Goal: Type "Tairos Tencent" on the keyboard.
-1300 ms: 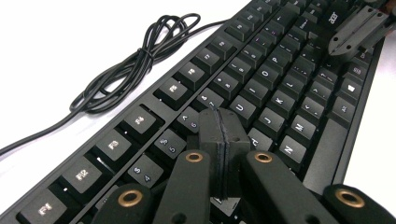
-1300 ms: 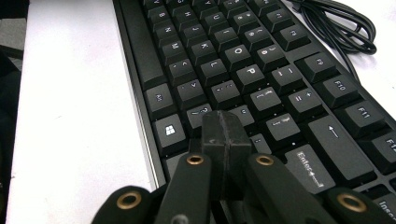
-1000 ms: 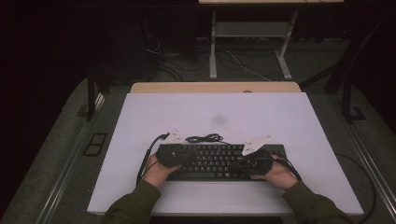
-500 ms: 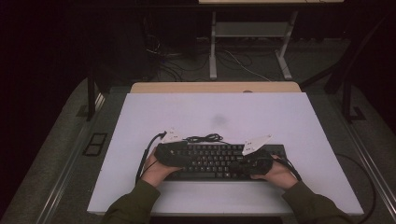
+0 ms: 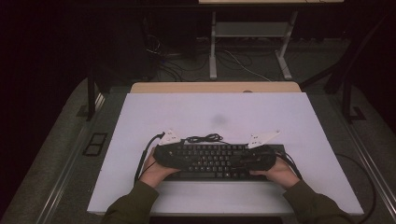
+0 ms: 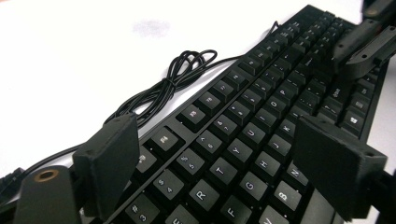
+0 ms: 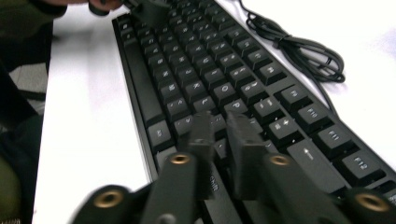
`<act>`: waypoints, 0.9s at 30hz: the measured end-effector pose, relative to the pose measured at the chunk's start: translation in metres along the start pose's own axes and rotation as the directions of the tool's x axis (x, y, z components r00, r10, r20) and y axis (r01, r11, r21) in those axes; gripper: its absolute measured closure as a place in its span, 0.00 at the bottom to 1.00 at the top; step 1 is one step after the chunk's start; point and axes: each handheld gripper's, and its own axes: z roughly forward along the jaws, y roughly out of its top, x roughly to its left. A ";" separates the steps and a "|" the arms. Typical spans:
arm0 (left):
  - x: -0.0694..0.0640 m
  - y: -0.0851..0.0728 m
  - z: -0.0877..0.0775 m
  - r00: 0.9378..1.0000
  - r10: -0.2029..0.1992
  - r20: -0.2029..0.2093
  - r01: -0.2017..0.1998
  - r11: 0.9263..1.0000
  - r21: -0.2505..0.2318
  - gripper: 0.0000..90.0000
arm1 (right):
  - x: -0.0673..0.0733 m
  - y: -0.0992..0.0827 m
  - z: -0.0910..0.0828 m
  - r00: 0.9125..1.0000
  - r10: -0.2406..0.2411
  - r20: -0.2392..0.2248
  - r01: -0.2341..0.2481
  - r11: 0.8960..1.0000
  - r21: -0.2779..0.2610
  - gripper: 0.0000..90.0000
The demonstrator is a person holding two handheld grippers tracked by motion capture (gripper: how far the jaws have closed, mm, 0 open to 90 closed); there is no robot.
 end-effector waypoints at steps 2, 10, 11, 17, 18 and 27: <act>0.000 -0.001 -0.001 1.000 -0.005 -0.001 0.005 1.000 -0.006 0.14 | -0.001 0.001 0.001 1.000 0.014 0.000 -0.014 1.000 -0.012 0.76; -0.001 -0.002 -0.005 1.000 -0.015 0.002 0.015 1.000 -0.020 0.00 | -0.001 0.005 0.005 0.997 0.036 0.062 -0.033 0.998 -0.052 0.31; -0.001 -0.003 -0.005 1.000 -0.013 0.003 0.013 1.000 -0.019 0.00 | -0.001 0.005 0.005 0.996 0.046 0.070 -0.041 0.997 -0.058 0.27; -0.001 -0.006 -0.006 1.000 -0.015 0.002 0.015 1.000 -0.010 0.00 | -0.003 0.007 0.005 0.994 0.055 0.091 -0.048 0.996 -0.072 0.24; -0.001 -0.006 -0.006 1.000 -0.013 0.004 0.013 1.000 -0.011 0.00 | -0.004 0.007 0.005 0.994 0.056 0.090 -0.049 0.996 -0.073 0.24; -0.001 -0.008 -0.009 1.000 -0.012 -0.001 0.012 1.000 -0.018 0.02 | -0.006 0.008 0.007 0.994 0.056 0.095 -0.049 0.996 -0.081 0.23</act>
